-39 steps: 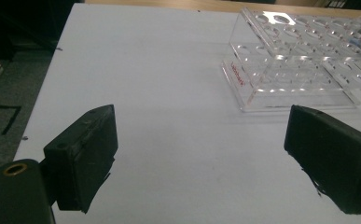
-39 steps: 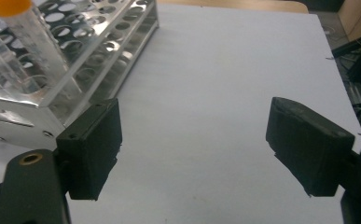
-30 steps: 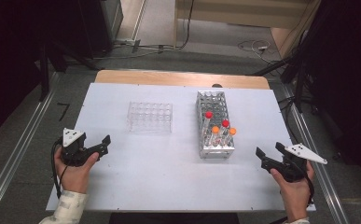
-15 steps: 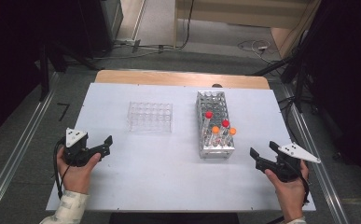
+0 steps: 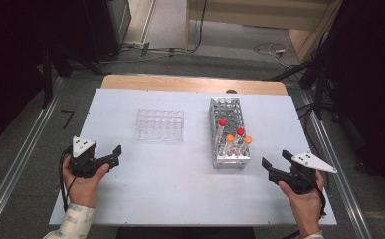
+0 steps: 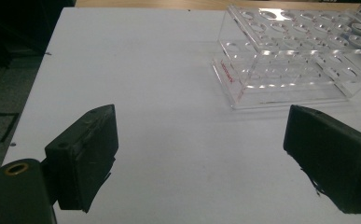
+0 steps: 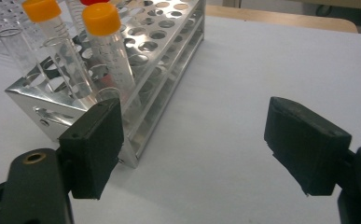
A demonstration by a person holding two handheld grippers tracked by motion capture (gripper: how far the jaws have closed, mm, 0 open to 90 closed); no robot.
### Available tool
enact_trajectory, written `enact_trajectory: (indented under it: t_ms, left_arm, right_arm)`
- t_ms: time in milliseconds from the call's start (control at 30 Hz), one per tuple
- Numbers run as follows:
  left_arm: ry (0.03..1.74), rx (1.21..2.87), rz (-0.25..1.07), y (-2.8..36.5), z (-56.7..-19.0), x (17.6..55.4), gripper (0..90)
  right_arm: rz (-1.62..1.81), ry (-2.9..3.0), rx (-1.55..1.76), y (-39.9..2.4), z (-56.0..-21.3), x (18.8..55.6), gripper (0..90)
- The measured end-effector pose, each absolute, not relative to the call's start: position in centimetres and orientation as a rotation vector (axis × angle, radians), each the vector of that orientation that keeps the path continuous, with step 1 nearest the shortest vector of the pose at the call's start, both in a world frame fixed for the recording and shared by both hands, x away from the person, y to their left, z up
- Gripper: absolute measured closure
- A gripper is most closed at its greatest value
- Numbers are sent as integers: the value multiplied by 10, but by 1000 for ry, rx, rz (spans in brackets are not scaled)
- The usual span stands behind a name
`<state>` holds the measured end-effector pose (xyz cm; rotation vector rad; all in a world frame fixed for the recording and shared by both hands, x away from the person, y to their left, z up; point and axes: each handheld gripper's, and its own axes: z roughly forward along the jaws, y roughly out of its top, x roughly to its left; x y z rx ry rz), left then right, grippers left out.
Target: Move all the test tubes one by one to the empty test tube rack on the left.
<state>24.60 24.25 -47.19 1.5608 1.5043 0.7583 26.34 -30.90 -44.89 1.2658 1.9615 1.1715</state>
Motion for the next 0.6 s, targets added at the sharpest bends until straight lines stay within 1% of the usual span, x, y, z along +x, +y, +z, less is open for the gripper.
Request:
enact_trajectory:
  t_ms: [367, 600]
  left_arm:
    - [1498, 1566, 758, 240, -472, 246, 107]
    - [1498, 1567, 757, 240, -473, 246, 108]
  right_arm:
    - [1204, 1992, 1227, -295, -446, 262, 201]
    - [1219, 2035, 1175, -279, -446, 261, 211]
